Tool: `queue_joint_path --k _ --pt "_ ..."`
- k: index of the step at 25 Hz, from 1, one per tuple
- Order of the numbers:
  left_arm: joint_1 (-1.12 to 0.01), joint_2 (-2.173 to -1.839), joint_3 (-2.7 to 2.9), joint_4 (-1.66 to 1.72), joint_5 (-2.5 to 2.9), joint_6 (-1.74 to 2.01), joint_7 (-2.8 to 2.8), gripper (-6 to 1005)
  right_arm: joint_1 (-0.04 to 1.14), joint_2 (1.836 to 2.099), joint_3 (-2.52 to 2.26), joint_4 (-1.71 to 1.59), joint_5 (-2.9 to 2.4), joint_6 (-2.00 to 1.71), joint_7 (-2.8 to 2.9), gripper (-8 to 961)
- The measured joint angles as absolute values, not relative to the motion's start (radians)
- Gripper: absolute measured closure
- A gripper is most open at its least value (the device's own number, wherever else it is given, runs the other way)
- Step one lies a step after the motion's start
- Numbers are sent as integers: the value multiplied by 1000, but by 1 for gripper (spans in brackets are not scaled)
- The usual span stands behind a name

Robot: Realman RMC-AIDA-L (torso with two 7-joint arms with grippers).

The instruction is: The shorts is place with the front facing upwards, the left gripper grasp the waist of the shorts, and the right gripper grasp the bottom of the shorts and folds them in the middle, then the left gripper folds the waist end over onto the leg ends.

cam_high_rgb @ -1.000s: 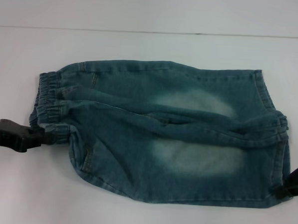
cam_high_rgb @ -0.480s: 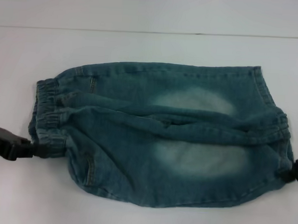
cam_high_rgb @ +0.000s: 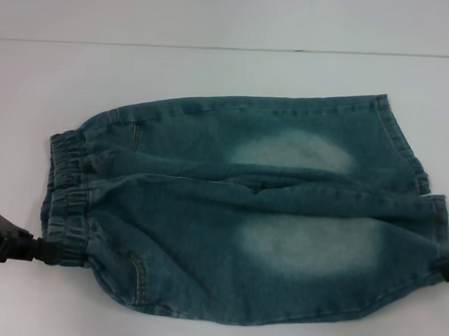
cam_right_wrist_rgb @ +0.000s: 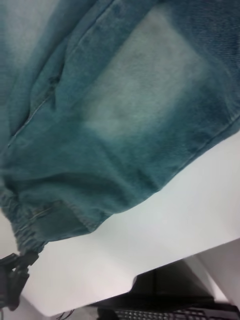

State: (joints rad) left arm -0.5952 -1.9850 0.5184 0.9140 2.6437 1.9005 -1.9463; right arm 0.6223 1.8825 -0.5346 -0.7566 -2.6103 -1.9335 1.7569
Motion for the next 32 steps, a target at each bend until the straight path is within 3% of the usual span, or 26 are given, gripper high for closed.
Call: queue_joint_path --k 12,23,30,32 --pt "-649 -1960 473 908 2637 1812 -2116 955 633 1873 -444 -717 -2413 -1779 1780 907" --pt "-703 -1959 464 814 2597 1541 -2222 954 637 1894 -426 -591 -2237 -1479 1781 908" --pt "-704 -1969 464 800 2561 1407 -2223 955 645 1957 -426 -586 -2192 -1294 1751 908" --pt "-699 -1969 463 798 2548 1380 -2223 955 645 1964 -427 -578 -2166 -1263 1738 908"
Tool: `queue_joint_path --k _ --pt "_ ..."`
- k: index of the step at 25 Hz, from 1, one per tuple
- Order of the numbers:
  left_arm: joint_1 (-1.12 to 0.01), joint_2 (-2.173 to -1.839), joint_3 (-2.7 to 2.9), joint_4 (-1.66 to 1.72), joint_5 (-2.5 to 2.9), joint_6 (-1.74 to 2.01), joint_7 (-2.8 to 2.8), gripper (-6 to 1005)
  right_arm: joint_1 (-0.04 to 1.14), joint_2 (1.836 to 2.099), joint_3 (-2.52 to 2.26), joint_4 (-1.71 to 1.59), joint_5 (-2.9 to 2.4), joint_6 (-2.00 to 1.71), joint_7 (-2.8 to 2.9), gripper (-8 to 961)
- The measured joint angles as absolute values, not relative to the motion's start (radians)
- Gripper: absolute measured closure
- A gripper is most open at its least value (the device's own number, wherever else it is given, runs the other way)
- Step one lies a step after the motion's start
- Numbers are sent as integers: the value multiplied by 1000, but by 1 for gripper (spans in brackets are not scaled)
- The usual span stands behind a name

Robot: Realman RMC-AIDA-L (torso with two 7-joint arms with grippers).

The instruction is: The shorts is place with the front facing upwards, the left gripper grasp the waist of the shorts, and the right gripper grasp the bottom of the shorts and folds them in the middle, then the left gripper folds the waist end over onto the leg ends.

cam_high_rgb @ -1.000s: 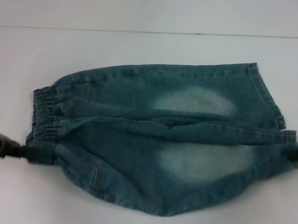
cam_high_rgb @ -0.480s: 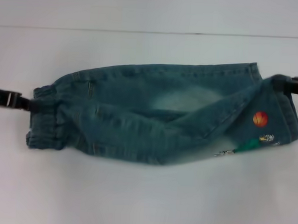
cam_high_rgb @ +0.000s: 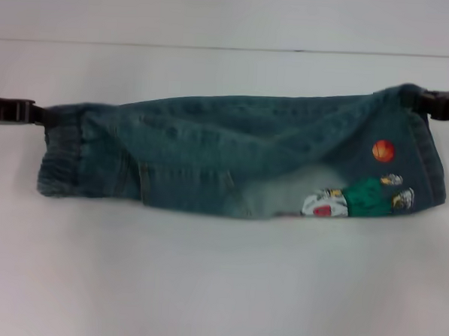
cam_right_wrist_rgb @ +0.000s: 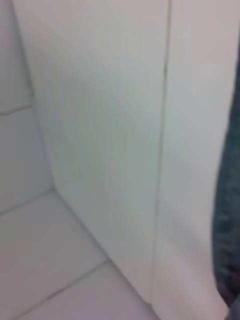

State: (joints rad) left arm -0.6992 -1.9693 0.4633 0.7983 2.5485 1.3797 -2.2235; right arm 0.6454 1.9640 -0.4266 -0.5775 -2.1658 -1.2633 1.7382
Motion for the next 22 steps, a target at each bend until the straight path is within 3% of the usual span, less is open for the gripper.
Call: queue_joint_path --k 22 --pt "-681 -1981 472 757 2536 1222 -2215 955 711 2001 -506 -502 -2134 -919 1710 907"
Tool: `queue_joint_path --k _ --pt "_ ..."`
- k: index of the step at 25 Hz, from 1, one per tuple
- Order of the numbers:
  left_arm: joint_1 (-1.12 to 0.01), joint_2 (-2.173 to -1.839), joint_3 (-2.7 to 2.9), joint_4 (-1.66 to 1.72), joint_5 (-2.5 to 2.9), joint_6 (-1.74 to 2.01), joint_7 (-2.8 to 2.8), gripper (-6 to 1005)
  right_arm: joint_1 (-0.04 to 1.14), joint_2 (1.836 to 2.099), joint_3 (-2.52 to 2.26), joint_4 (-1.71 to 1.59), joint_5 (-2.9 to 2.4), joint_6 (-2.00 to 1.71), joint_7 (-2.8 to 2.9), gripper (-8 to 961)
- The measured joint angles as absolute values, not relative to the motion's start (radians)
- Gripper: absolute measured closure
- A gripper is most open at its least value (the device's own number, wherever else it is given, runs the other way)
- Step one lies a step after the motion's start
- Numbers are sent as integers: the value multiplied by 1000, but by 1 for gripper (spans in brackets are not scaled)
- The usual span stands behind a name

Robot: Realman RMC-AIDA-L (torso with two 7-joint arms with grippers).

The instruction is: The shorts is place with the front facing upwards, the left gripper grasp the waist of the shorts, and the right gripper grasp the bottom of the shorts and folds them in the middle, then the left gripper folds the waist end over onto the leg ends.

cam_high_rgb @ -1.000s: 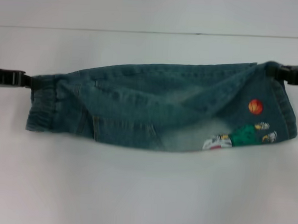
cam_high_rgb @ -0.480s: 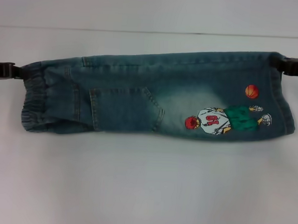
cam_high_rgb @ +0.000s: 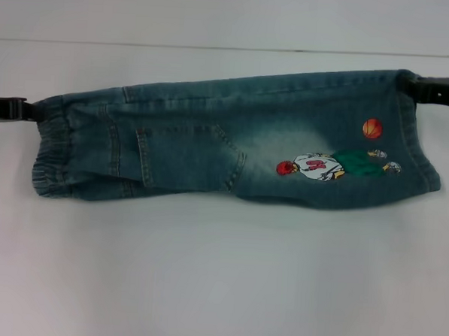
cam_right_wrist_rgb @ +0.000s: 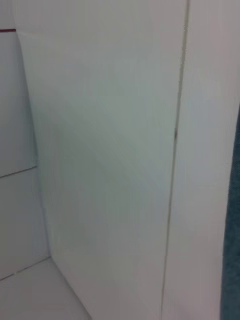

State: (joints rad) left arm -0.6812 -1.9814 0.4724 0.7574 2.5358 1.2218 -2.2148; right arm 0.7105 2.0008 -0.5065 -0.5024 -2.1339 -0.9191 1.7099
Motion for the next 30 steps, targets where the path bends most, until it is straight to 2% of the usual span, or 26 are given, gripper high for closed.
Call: queue_joint_path --k 17,24,30 --pt "-691 -2006 543 752 2532 1176 -2213 946 778 2021 -654 -437 -2138 -723 1716 907" --pt "-687 -2037 548 801 2499 1176 -2198 932 782 2038 -666 -430 -2134 -666 1718 907" --pt "-681 -2038 549 802 2490 1173 -2198 920 785 2048 -668 -434 -2079 -643 1708 794"
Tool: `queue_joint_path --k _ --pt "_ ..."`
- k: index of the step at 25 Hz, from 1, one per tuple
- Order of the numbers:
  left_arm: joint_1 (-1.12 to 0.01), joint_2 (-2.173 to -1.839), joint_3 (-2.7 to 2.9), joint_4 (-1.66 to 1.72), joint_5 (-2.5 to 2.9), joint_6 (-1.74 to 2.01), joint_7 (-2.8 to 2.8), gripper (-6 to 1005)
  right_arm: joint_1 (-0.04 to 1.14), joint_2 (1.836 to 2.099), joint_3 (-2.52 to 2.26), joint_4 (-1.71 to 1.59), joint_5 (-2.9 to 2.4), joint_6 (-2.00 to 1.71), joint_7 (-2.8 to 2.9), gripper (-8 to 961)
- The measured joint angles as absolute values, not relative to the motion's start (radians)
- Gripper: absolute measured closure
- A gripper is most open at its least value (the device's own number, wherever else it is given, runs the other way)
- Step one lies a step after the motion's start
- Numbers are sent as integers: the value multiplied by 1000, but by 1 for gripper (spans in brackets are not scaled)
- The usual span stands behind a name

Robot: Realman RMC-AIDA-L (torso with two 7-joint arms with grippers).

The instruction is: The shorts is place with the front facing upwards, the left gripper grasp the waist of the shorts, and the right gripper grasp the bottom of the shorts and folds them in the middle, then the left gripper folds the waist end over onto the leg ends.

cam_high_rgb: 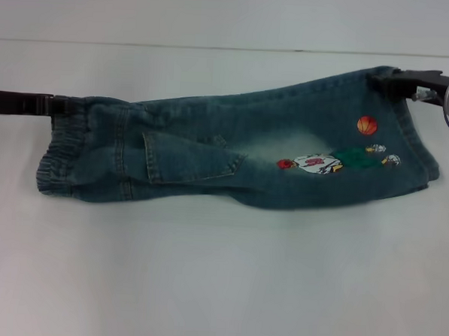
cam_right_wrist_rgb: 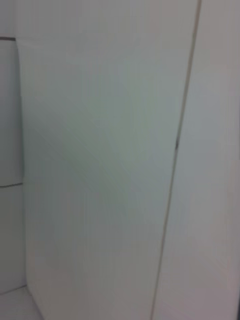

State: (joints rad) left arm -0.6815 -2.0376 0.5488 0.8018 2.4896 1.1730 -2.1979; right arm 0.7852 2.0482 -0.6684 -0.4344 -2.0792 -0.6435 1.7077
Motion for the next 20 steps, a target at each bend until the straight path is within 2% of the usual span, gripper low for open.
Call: queue_joint_path --k 2,8,12,18,20 --pt "-677 -2037 548 801 2490 1170 -2199 740 786 2050 -669 -434 -2054 -642 1696 757" --pt "-654 -2035 539 807 2490 1166 -2204 489 786 2051 -665 -435 -2029 -641 1688 459" --pt "-647 -2034 536 809 2490 1172 -2204 449 786 2051 -669 -435 -2031 -643 1688 260" --pt "-645 -2033 536 811 2490 1188 -2204 440 782 2040 -696 -431 -2034 -656 1714 62" --pt "-645 -2032 535 819 2489 1207 -2205 440 779 2037 -700 -434 -2034 -666 1726 54"
